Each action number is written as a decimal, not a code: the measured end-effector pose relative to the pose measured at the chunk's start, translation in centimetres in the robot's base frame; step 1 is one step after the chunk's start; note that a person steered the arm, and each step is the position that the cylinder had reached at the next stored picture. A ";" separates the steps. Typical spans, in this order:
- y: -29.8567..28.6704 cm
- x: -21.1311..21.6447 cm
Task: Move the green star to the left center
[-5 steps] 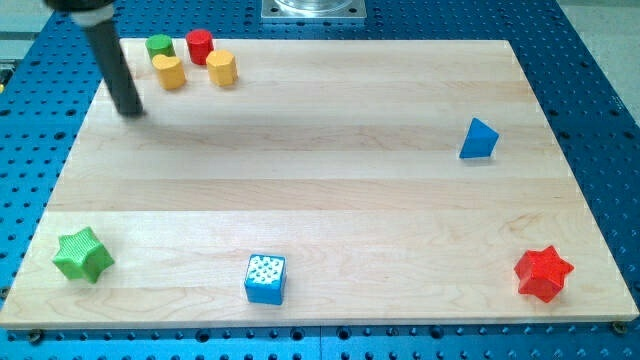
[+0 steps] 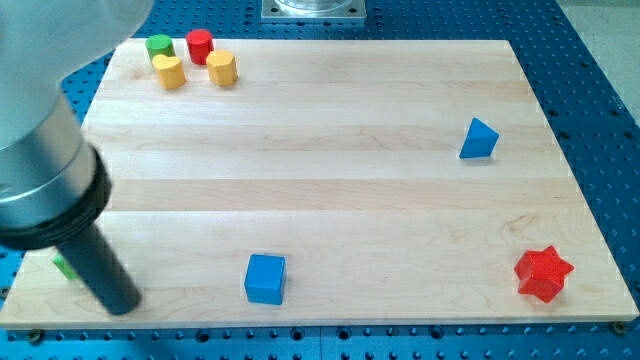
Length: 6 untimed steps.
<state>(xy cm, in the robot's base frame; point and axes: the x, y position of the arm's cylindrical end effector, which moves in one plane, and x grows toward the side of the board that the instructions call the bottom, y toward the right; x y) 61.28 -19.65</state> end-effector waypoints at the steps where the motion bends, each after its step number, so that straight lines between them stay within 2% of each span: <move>1: -2.9 -3.9; 2: -2.8 -7.7; 3: -5.6 -2.5; 4: -6.1 -7.2; 5: -3.9 -14.8; 6: -3.9 -16.2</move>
